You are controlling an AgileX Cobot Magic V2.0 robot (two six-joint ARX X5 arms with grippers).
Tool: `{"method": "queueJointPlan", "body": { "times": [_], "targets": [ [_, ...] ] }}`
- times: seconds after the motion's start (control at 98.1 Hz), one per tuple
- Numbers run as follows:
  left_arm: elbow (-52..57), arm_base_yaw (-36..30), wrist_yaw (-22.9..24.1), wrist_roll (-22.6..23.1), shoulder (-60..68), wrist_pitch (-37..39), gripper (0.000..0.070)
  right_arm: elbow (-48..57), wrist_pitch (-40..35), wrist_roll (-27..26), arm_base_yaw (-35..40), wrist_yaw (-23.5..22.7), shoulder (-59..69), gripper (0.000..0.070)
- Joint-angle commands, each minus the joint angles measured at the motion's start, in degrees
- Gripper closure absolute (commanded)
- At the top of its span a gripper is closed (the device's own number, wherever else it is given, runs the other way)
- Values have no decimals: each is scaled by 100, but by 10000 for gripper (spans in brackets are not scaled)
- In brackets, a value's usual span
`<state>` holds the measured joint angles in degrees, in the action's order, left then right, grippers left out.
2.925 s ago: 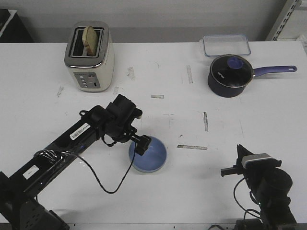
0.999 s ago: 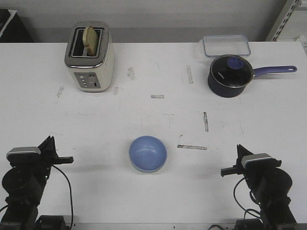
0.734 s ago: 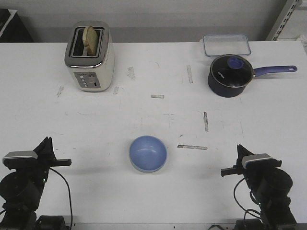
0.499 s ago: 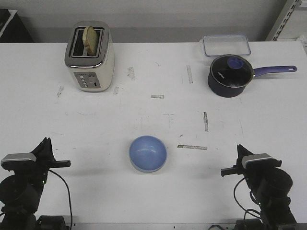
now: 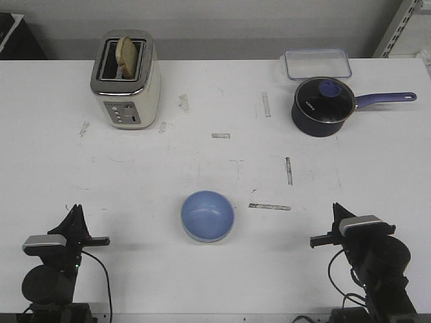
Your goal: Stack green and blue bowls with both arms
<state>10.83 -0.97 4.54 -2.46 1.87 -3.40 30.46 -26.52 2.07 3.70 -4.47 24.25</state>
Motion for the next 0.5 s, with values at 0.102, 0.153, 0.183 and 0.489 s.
{"method": "queueJointPlan", "body": {
  "times": [0.102,0.153,0.183,0.489],
  "targets": [
    [-758,2,-131,7,-170,675,699,-7,37,-77,9,0,17,700],
    [-981,4,-179,7,-170,1019,699,-7,50,-77,9,-2,15,700],
    [-1010,4,-201,2,-168,1021,699,-7,57,-77,9,0,15,700],
    [-1014,-7,-306,7,-168,990,699,-4,83,-74,9,0,15,700]
  ]
}}
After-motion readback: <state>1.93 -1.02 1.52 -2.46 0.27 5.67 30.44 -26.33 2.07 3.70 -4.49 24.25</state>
